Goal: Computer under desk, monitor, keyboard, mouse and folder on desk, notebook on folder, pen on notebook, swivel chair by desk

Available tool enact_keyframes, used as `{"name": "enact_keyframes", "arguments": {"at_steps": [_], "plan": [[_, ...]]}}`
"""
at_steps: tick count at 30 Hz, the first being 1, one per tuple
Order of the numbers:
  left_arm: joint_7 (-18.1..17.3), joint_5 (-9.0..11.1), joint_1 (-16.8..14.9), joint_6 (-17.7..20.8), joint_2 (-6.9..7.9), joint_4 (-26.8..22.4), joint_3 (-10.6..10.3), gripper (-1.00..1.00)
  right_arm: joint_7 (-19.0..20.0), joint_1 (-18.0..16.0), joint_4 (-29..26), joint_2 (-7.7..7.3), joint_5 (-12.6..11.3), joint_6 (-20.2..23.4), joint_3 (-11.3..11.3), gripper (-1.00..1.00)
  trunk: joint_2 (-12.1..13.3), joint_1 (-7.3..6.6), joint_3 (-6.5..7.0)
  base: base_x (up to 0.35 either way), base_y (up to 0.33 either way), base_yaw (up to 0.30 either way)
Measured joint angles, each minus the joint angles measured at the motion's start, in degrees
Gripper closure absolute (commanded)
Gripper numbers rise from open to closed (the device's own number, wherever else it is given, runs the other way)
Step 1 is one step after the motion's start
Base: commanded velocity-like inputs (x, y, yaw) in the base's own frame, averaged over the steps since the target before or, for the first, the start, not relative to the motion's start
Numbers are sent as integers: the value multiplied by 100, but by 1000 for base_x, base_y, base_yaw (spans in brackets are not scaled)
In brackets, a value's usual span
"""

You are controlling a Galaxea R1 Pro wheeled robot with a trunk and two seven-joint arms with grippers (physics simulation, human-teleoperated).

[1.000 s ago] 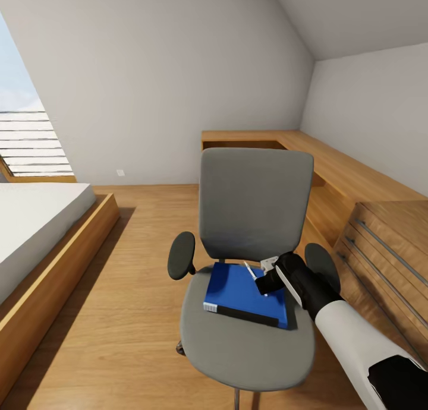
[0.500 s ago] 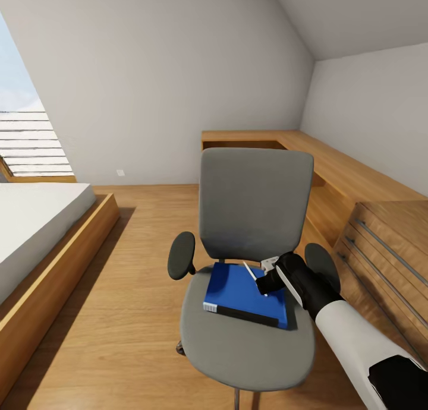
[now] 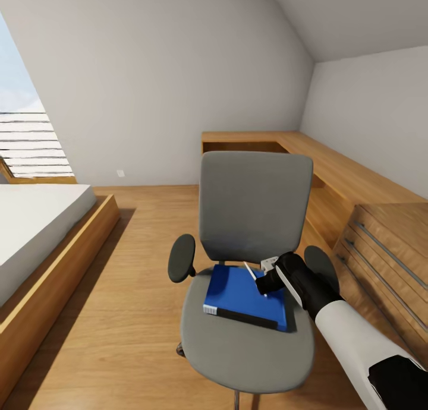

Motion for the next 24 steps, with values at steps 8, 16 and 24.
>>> {"name": "enact_keyframes", "arguments": {"at_steps": [8, 16, 24], "plan": [[1, 0, 2, 0, -6, 0, 0, -100, 0, 0, -1, -7, 1, 0, -2, 100, 202, -111, 90, 0, 0, 0], [0, 0, 0, 0, -8, 2, 0, -100, 0, 0, 1, -8, 1, -4, 5, 100, 202, -111, 90, 0, 0, 0], [0, 0, 2, 0, -7, 17, 1, -100, -2, 0, 1, -16, 5, -16, -15, 100, 202, -108, 90, -125, 0, 0]]}}
